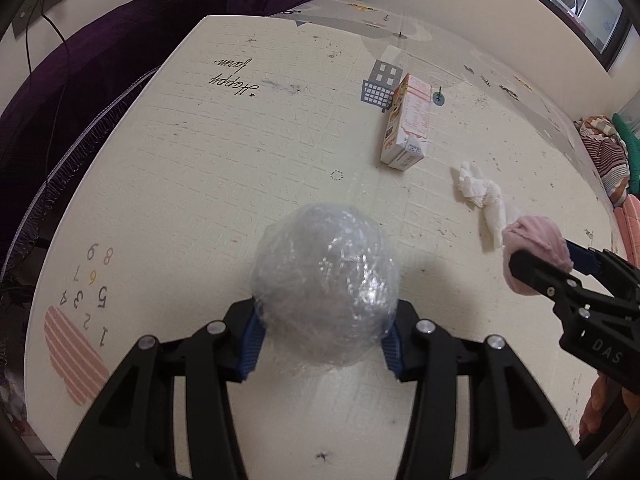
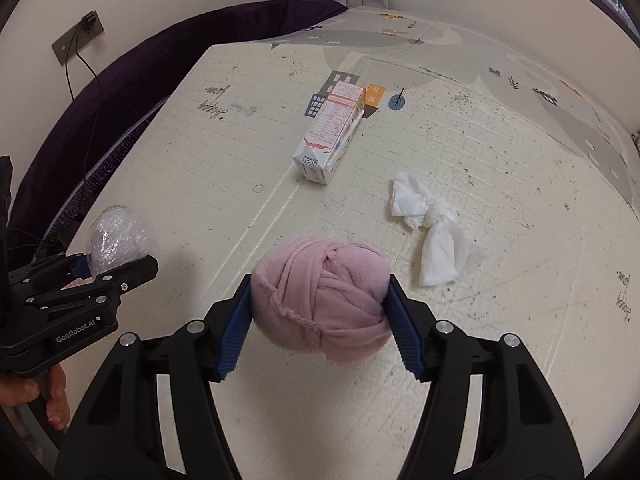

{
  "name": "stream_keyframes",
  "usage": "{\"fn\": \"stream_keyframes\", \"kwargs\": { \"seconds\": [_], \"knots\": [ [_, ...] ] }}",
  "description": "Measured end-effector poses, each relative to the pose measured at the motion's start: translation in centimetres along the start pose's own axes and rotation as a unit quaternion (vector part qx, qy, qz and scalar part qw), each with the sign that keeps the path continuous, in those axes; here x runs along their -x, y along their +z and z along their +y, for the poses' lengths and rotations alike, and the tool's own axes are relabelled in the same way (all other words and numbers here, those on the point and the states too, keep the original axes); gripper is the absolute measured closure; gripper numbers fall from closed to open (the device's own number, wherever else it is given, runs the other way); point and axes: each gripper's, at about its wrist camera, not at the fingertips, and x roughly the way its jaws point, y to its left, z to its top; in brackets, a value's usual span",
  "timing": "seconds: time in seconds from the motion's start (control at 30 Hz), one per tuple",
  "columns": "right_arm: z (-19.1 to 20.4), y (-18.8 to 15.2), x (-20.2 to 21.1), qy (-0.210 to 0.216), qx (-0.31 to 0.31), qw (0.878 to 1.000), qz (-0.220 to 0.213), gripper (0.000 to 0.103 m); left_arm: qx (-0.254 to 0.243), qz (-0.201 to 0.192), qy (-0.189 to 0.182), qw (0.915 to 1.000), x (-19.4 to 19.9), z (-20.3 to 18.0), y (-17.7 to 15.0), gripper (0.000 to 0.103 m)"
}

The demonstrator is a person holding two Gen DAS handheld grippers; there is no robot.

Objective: Collect trash
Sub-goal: 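Carry the plastic-wrap ball in the left tool and pink ball in the right tool to the bin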

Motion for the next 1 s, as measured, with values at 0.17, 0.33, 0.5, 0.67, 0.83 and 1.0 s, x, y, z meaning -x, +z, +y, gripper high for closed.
{"fn": "stream_keyframes", "kwargs": {
  "seconds": [0.17,0.33,0.5,0.67,0.83,1.0],
  "knots": [
    [0.6,-1.3,6.2,0.005,0.001,1.0,-0.008,0.042,-0.004,0.003,-0.016,0.9999,5.2,-2.0,-1.8,0.054],
    [-0.2,-2.7,12.8,-0.006,-0.003,1.0,-0.017,0.042,-0.018,0.009,-0.04,0.999,10.2,-4.9,-3.7,0.054],
    [-1.8,-4.6,19.1,-0.005,-0.02,1.0,-0.022,0.042,-0.043,0.003,-0.062,0.9971,14.5,-8.7,-5.9,0.054],
    [-4.2,-7.4,25.2,-0.009,-0.025,0.999,-0.04,0.042,-0.09,-0.009,-0.079,0.9928,18.0,-14.3,-7.8,0.054],
    [-9.6,-11.5,33.0,-0.03,-0.045,0.996,-0.072,0.042,-0.135,-0.034,-0.095,0.9858,21.4,-21.8,-9.7,0.054],
    [-17.9,-18.0,41.6,-0.061,-0.063,0.991,-0.102,0.042,-0.15,-0.052,-0.11,0.9812,25.1,-31.2,-13.1,0.054]
  ]
}}
